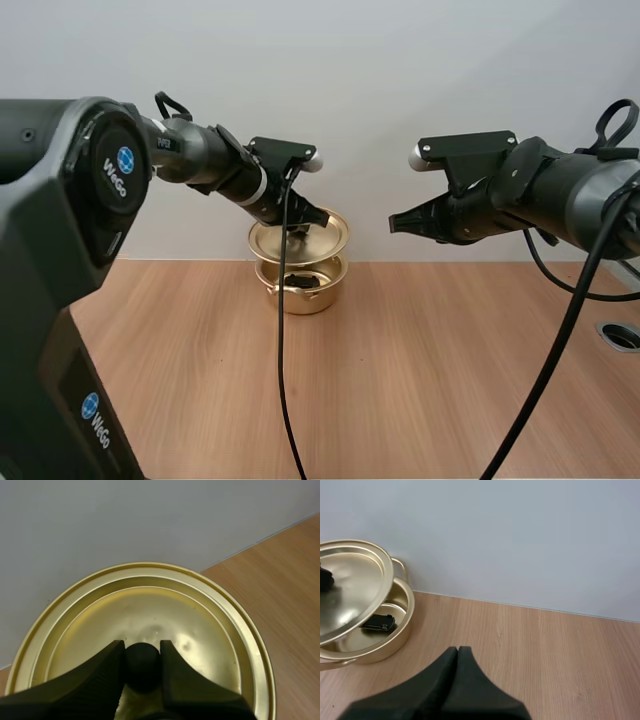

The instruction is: Open the pot, put the car inside, and close it

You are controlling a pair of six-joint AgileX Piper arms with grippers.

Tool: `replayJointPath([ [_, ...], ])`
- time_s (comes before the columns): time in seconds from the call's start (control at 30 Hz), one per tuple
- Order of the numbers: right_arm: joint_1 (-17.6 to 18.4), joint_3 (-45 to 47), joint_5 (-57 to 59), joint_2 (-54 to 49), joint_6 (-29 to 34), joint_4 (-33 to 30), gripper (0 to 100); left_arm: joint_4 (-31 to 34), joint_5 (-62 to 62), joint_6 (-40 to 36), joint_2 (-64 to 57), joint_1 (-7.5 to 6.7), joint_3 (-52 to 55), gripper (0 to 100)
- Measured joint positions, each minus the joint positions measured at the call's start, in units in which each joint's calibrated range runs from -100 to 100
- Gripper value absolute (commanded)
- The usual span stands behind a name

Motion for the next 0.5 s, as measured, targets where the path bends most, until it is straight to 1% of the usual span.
replayJointPath([
  [0.13,0.0,0.0,0.0,0.0,0.0,0.0,0,-2.8,-2.8,2.7,2.6,0.0,0.0,0],
  [0.23,0.0,0.0,-0.5,0.0,0.0,0.0,0,-3.1,-6.5,3.5,4.5,0.0,0.0,0],
  [0.5,0.0,0.0,-0.5,0.0,0.0,0.1,0,-4.9,-6.8,5.1,7.5,0.0,0.0,0],
])
